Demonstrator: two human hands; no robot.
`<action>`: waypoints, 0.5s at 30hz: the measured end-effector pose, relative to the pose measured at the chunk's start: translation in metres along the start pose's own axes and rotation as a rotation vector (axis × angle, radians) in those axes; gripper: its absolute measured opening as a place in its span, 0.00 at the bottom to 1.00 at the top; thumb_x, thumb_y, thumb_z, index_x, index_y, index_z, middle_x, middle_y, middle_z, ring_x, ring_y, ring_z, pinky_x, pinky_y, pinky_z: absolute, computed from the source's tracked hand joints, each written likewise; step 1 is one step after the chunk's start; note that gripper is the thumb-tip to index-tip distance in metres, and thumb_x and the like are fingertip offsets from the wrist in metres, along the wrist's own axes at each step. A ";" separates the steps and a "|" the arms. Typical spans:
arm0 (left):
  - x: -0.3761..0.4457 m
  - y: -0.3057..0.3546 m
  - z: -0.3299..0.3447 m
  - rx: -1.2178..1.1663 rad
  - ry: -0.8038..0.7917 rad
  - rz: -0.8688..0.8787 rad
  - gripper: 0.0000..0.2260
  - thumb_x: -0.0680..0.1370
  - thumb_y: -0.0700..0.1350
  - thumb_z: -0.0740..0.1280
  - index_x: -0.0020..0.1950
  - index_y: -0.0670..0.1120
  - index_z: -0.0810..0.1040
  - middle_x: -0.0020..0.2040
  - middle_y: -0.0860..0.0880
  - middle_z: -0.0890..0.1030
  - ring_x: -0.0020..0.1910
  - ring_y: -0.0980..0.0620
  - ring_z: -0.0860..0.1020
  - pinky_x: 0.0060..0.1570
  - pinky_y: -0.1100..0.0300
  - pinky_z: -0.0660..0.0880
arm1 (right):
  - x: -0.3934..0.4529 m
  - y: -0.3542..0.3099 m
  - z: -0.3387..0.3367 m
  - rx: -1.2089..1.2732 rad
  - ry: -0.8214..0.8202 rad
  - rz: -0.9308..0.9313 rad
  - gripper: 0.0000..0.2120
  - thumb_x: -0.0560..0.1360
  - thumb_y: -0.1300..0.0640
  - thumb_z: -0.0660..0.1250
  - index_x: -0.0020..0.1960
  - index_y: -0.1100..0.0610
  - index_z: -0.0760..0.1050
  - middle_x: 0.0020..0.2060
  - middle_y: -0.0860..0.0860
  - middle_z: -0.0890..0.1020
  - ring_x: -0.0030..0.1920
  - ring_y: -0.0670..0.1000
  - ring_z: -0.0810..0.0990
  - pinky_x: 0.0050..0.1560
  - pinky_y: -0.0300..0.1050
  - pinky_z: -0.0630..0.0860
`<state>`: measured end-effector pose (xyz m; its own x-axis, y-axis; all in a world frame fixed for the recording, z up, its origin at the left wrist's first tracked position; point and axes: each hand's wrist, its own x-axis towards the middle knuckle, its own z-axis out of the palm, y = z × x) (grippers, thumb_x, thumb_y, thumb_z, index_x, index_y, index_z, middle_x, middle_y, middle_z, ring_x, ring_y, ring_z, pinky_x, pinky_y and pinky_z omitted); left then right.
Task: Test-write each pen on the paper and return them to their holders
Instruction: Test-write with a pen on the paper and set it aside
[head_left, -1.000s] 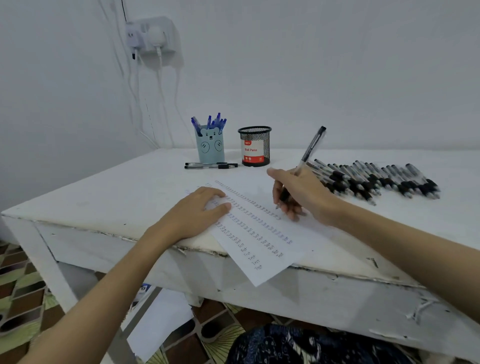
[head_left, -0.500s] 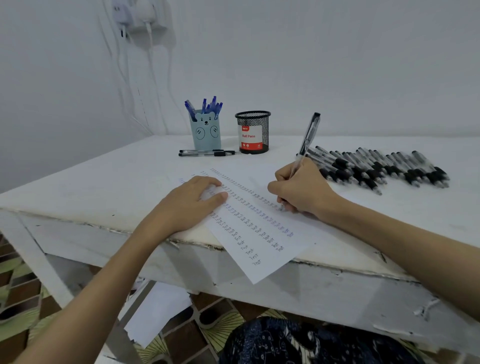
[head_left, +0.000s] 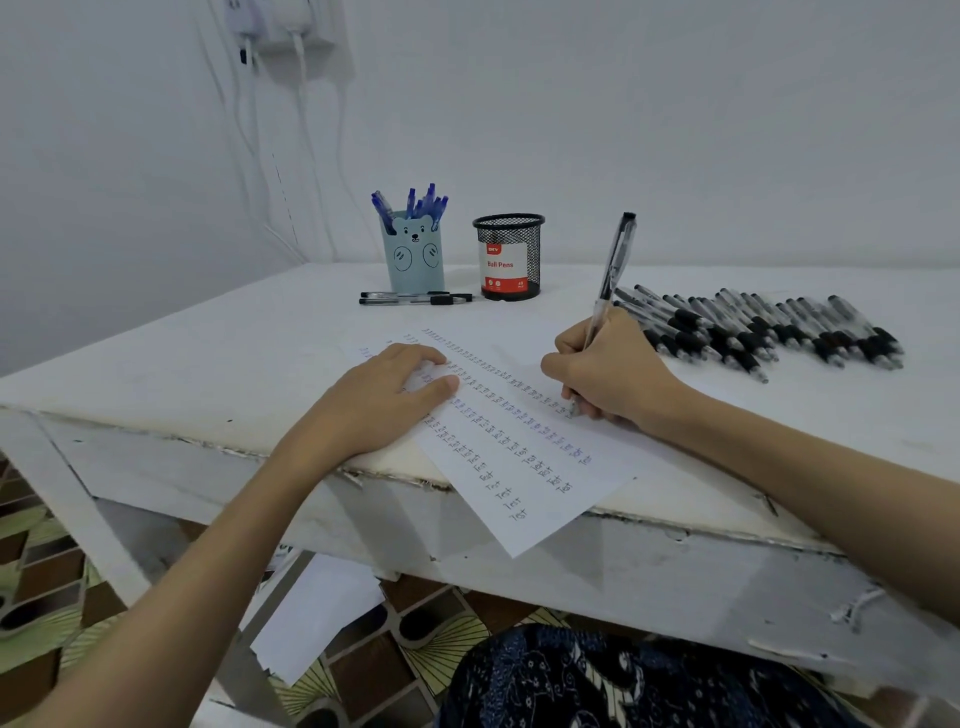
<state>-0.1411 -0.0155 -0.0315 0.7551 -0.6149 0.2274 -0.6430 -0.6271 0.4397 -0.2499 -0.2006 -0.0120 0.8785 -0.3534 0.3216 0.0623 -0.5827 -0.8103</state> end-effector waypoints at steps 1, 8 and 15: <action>0.000 0.000 0.000 -0.001 0.001 0.000 0.19 0.78 0.59 0.58 0.67 0.55 0.69 0.69 0.56 0.68 0.65 0.55 0.68 0.62 0.57 0.64 | 0.000 0.000 0.000 0.004 0.004 0.002 0.21 0.68 0.70 0.60 0.23 0.56 0.56 0.18 0.52 0.66 0.15 0.49 0.65 0.18 0.31 0.56; -0.001 0.002 -0.001 0.005 -0.010 -0.004 0.19 0.78 0.59 0.57 0.67 0.55 0.68 0.70 0.56 0.68 0.65 0.54 0.68 0.62 0.57 0.64 | 0.001 0.000 0.002 -0.018 0.007 0.007 0.21 0.69 0.69 0.60 0.24 0.55 0.55 0.17 0.51 0.64 0.16 0.50 0.66 0.20 0.33 0.57; 0.001 0.001 -0.001 0.004 -0.006 -0.006 0.19 0.78 0.59 0.57 0.67 0.55 0.69 0.69 0.56 0.68 0.64 0.55 0.68 0.63 0.56 0.65 | 0.000 -0.002 0.001 -0.017 0.019 0.003 0.21 0.69 0.69 0.60 0.23 0.56 0.55 0.18 0.52 0.64 0.14 0.48 0.63 0.17 0.31 0.56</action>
<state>-0.1411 -0.0161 -0.0303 0.7584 -0.6139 0.2191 -0.6387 -0.6327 0.4380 -0.2498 -0.1991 -0.0106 0.8697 -0.3686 0.3284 0.0517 -0.5936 -0.8031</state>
